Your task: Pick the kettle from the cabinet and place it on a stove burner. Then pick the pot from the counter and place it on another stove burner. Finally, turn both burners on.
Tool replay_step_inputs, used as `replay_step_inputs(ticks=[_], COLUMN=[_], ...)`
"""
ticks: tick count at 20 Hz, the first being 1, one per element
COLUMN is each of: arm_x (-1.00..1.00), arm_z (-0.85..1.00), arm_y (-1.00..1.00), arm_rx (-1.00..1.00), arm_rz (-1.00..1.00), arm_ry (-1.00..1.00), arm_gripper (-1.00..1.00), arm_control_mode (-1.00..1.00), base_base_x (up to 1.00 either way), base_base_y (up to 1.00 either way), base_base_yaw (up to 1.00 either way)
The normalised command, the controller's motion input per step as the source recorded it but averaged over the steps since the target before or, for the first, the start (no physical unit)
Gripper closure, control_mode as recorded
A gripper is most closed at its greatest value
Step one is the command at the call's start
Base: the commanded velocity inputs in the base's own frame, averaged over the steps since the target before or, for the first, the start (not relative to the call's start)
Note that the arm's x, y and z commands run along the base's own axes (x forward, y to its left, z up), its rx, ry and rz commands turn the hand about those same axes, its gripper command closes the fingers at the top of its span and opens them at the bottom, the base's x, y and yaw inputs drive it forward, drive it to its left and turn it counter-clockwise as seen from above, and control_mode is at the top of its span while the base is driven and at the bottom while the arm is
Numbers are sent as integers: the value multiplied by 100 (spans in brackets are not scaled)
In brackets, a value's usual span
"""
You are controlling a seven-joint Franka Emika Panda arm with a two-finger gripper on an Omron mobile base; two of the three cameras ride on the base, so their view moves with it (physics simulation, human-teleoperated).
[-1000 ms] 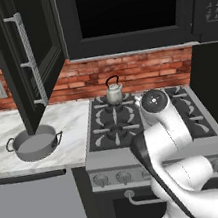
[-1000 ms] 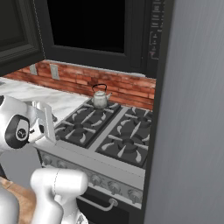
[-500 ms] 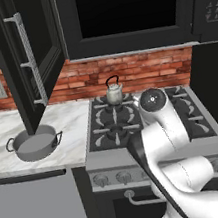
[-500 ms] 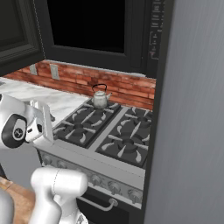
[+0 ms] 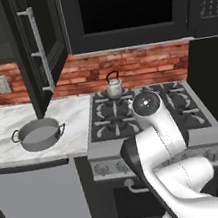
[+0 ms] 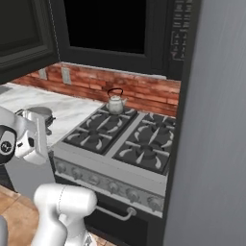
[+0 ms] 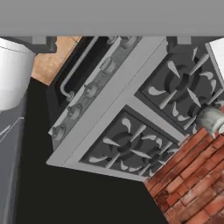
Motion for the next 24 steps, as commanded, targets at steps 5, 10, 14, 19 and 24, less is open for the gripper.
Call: replay_step_inputs(ticks=[5, 10, 14, 19, 24], arm_x=[0, 0, 0, 0, 0], arm_z=[0, 0, 0, 0, 0], arm_y=[0, 0, 0, 0, 0], arm_rx=[0, 0, 0, 0, 0], arm_rz=[0, 0, 0, 0, 0], arm_ry=[0, 0, 0, 0, 0], arm_gripper=[-100, -100, -100, -100, -100], arm_control_mode=[100, 100, 100, 100, 100], base_base_x=[-52, -56, -55, -36, -7], base_base_y=[37, 40, 57, 73, 78], base_base_yaw=[-1, -2, -3, -6, -12])
